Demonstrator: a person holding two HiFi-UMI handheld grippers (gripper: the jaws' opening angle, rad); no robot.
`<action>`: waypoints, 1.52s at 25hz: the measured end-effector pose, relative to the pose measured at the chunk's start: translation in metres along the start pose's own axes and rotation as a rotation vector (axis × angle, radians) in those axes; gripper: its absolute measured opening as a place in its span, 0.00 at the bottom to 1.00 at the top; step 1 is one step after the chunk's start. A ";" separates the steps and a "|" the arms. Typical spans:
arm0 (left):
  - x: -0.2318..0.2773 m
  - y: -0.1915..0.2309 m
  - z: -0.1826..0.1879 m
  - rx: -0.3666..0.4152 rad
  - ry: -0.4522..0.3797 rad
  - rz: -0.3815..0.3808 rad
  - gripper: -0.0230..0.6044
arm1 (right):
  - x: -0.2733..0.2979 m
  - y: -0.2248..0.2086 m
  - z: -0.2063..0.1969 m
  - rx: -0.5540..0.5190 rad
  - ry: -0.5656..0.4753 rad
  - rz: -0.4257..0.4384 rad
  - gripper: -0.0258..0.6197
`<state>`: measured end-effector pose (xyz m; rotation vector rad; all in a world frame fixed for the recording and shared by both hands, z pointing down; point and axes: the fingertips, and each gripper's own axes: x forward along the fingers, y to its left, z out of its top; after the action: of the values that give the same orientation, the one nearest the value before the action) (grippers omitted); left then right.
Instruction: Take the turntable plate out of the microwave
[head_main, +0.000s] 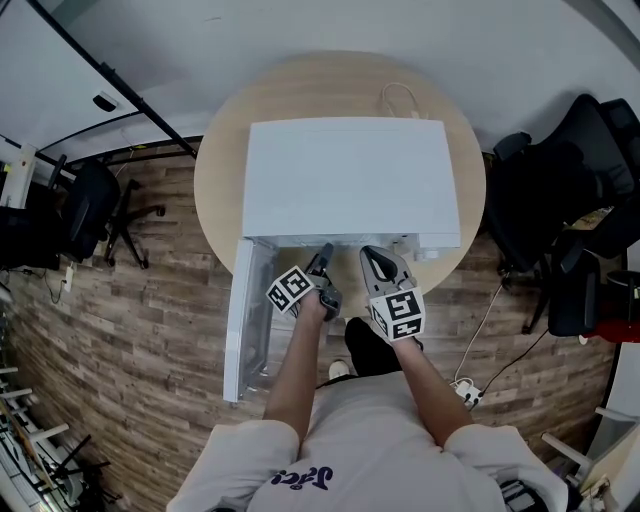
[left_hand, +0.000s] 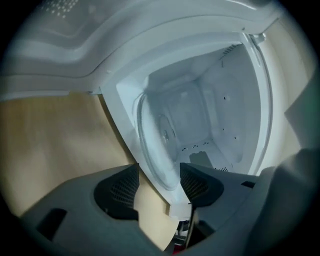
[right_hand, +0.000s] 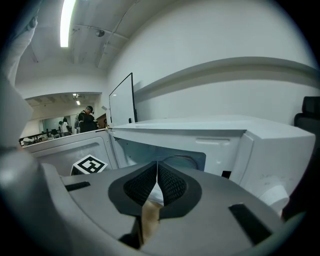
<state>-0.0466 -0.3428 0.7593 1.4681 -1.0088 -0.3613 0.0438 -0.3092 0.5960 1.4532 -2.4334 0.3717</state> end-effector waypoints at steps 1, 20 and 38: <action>0.003 0.001 0.001 -0.021 -0.005 0.000 0.44 | 0.001 -0.001 -0.002 0.006 0.002 0.001 0.07; -0.004 0.008 0.003 -0.273 -0.081 -0.021 0.11 | 0.016 -0.009 -0.087 0.484 0.101 0.078 0.07; -0.040 -0.014 -0.009 -0.290 -0.069 -0.139 0.10 | 0.047 0.003 -0.124 1.234 -0.045 0.232 0.32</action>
<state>-0.0576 -0.3082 0.7350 1.2713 -0.8695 -0.6355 0.0336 -0.3014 0.7274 1.4557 -2.4220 2.1675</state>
